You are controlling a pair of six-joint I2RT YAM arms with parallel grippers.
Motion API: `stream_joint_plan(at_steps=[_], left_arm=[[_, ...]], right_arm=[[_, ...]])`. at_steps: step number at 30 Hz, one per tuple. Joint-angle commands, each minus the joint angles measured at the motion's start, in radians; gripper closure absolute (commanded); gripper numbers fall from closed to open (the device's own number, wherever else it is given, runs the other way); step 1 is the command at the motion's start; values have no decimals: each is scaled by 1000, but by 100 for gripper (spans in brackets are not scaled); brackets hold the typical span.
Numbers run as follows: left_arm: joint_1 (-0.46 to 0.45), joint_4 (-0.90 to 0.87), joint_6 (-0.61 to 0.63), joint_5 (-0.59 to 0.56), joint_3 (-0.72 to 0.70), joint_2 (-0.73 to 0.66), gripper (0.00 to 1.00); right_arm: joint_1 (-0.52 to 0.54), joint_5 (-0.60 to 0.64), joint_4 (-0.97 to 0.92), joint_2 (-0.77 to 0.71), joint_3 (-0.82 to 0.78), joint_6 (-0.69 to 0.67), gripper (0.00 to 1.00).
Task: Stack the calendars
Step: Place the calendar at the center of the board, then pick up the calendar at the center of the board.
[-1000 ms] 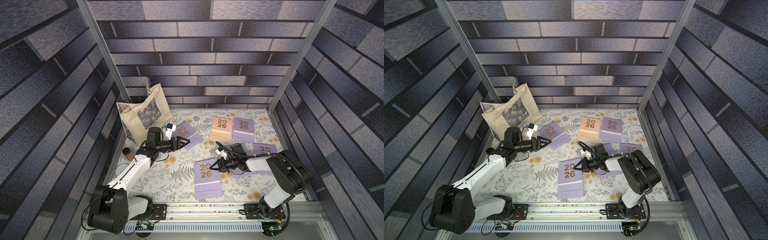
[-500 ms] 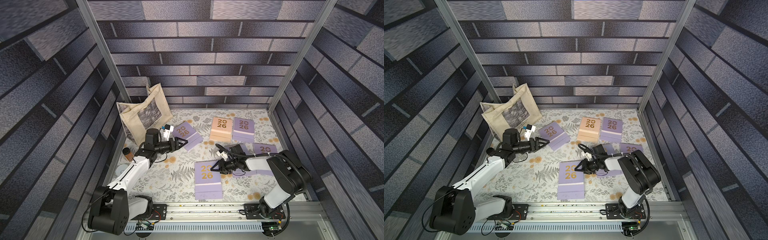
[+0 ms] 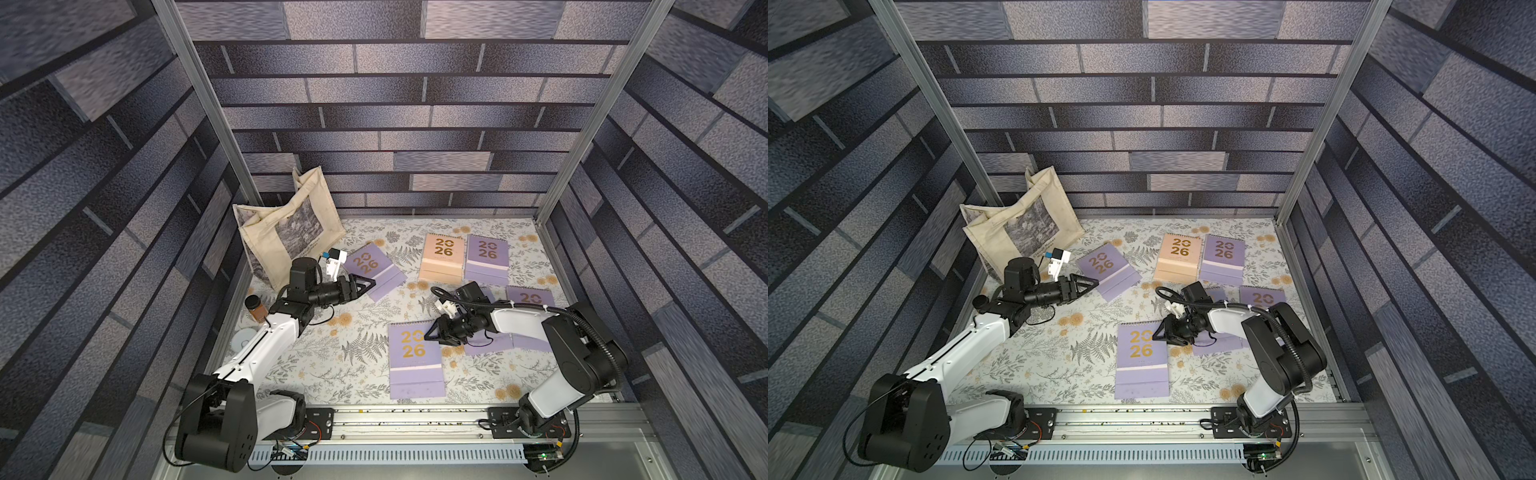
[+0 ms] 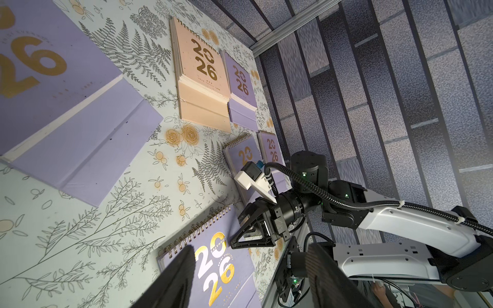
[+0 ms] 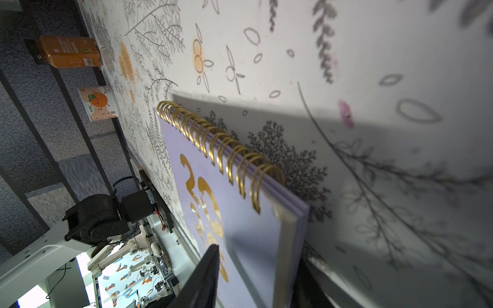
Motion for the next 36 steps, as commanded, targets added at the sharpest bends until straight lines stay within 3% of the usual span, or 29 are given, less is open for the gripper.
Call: stream_joint_plan(at_steps=[1, 22, 28, 30, 32, 33, 36], left_arm=[[9, 30, 7, 17, -15, -24, 32], [41, 50, -24, -9, -4, 3, 29], [54, 35, -43, -101, 30, 42, 22], [59, 5, -43, -141, 50, 66, 11], [70, -30, -45, -184, 74, 95, 3], [82, -52, -52, -207, 89, 115, 0], [116, -64, -93, -238, 119, 169, 0]], right_arm=[[10, 66, -132, -22, 28, -33, 58], [9, 178, -342, -126, 166, -79, 48], [8, 200, -460, -97, 399, -177, 41], [7, 207, -476, -46, 516, -208, 39], [8, 217, -488, 16, 620, -238, 25], [7, 214, -501, 56, 681, -253, 25], [7, 210, -510, 166, 844, -281, 23]])
